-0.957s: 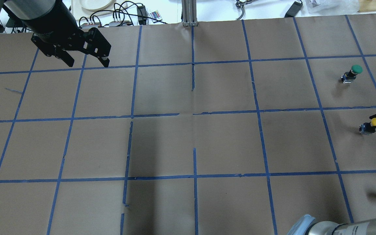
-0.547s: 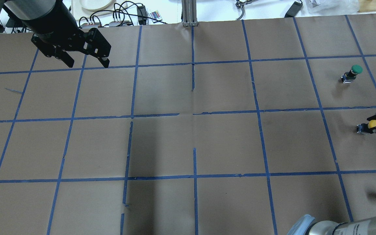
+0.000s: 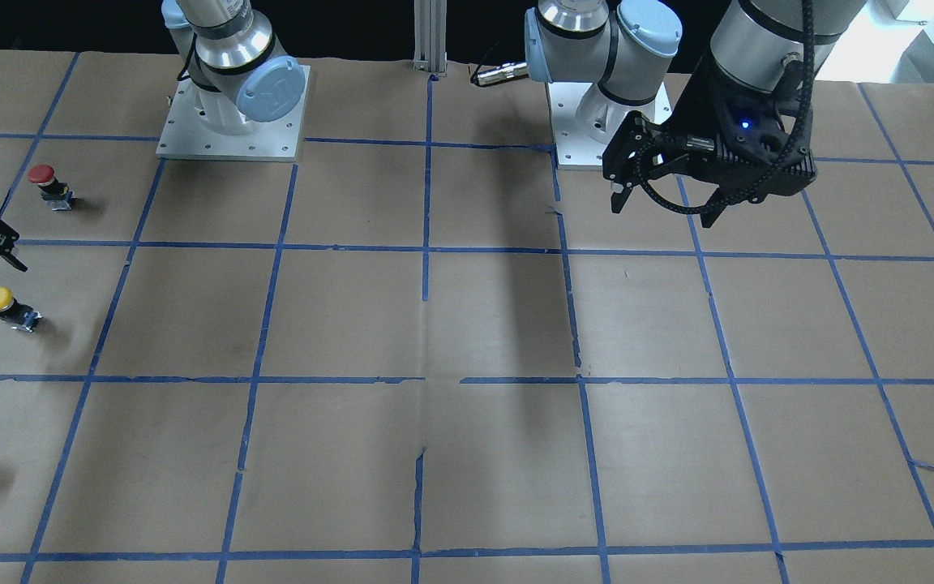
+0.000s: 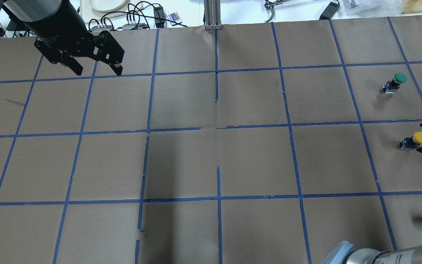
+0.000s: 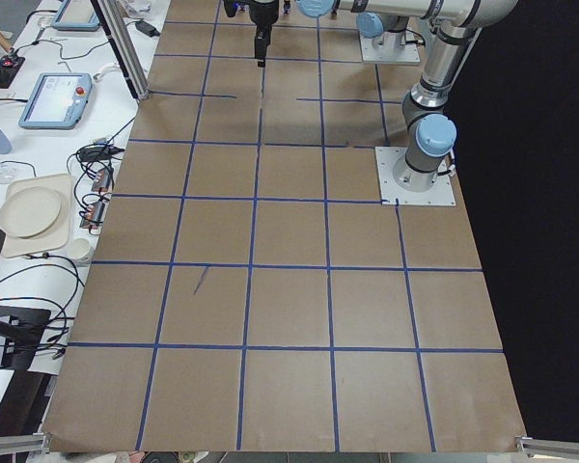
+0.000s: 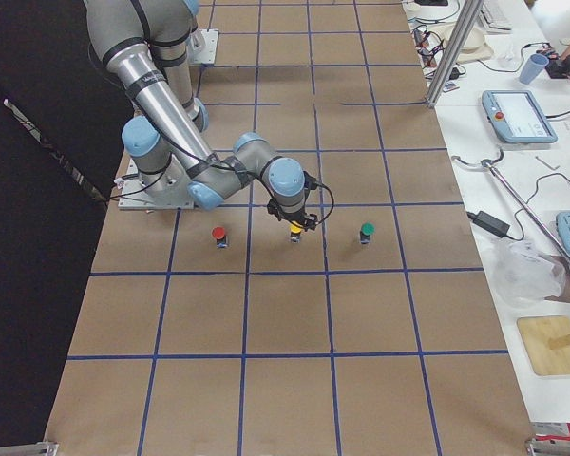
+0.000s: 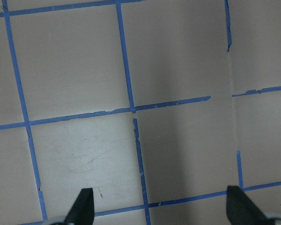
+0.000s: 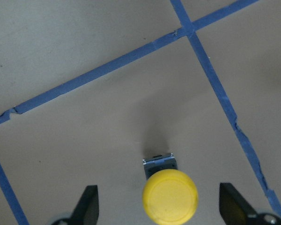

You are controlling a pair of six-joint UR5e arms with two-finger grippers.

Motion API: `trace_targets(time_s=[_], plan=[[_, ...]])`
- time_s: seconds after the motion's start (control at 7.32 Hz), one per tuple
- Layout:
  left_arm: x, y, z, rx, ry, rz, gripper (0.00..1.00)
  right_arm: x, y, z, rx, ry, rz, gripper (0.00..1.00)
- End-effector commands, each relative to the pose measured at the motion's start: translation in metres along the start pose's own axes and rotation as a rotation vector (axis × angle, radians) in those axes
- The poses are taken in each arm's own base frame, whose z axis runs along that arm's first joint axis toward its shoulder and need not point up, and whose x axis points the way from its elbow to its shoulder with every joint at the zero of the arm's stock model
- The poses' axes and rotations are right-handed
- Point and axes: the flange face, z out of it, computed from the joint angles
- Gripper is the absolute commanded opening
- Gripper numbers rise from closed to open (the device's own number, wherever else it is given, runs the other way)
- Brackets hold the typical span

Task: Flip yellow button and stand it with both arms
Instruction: 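Open the right gripper to release the standing button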

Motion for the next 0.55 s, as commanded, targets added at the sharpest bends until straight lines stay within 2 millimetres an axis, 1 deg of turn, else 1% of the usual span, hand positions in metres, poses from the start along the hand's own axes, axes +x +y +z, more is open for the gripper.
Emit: trace_targets(time_s=[0.0, 0.14, 0.27, 0.41], plan=[[0.0, 0.0, 0.0, 0.0, 0.0, 0.0, 1.0, -0.01, -0.019, -0.067, -0.014, 0.03, 0.246, 0.92], [0.0, 0.0, 0.001, -0.004, 0.001, 0.0, 1.0, -0.02, -0.033, -0.097, -0.007, 0.007, 0.438, 0.99], [-0.001, 0.0, 0.001, -0.004, -0.009, 0.0, 1.0, -0.024, -0.055, -0.112, -0.01, -0.052, 0.609, 0.99], [-0.001, 0.001, 0.0, -0.004, -0.016, 0.001, 1.0, -0.017, -0.076, -0.138, -0.077, -0.027, 0.697, 0.99]])
